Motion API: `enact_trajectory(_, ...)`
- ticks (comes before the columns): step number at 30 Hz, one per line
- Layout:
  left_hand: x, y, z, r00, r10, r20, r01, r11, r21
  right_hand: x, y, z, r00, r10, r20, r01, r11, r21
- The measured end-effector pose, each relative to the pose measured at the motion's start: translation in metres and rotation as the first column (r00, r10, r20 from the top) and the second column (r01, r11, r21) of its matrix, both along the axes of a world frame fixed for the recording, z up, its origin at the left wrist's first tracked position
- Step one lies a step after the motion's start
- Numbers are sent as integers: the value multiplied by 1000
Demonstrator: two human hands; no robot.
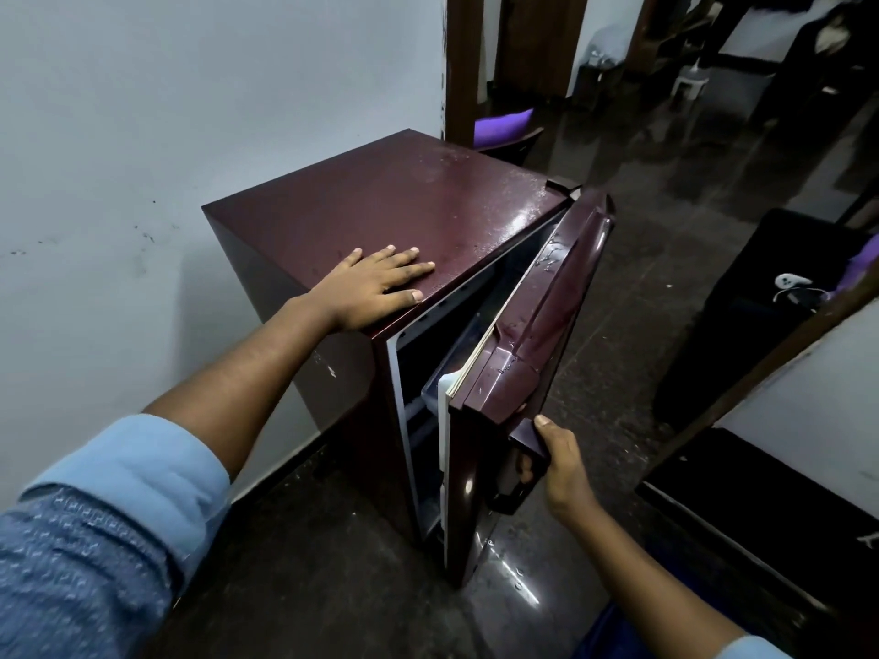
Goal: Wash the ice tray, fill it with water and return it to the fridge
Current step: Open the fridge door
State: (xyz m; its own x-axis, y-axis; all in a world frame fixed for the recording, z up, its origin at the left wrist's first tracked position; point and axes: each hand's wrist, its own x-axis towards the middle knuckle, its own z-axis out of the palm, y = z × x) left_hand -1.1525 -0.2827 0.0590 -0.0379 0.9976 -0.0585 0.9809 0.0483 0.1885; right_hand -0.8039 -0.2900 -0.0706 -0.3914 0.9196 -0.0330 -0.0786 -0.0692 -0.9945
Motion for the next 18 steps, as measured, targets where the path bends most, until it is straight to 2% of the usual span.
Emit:
enact_trajectory(3,19,6,0,992,123,17,-123,992,-17,20,12,-16,997,66,44,-64,997,-35)
enact_trajectory(6,34,10,-1,978,206,28,-206,979,-15,41,19,-24,997,47,55,-44,997,-55)
enact_trajectory(10,74,15,2,937,342,66,-341,940,-27,67,27,-23,996,81,22,-81,996,-40)
enact_trajectory(14,123,22,1,916,391,94,-389,921,-36,98,32,-19,1000,13,2,-13,996,-93)
enact_trajectory(16,140,28,1,915,387,115,-387,922,-28,113,34,-12,1000,-9,3,9,996,-92)
enact_trajectory(18,155,35,-2,928,353,119,-356,934,12,127,39,-6,998,-52,-36,46,985,-164)
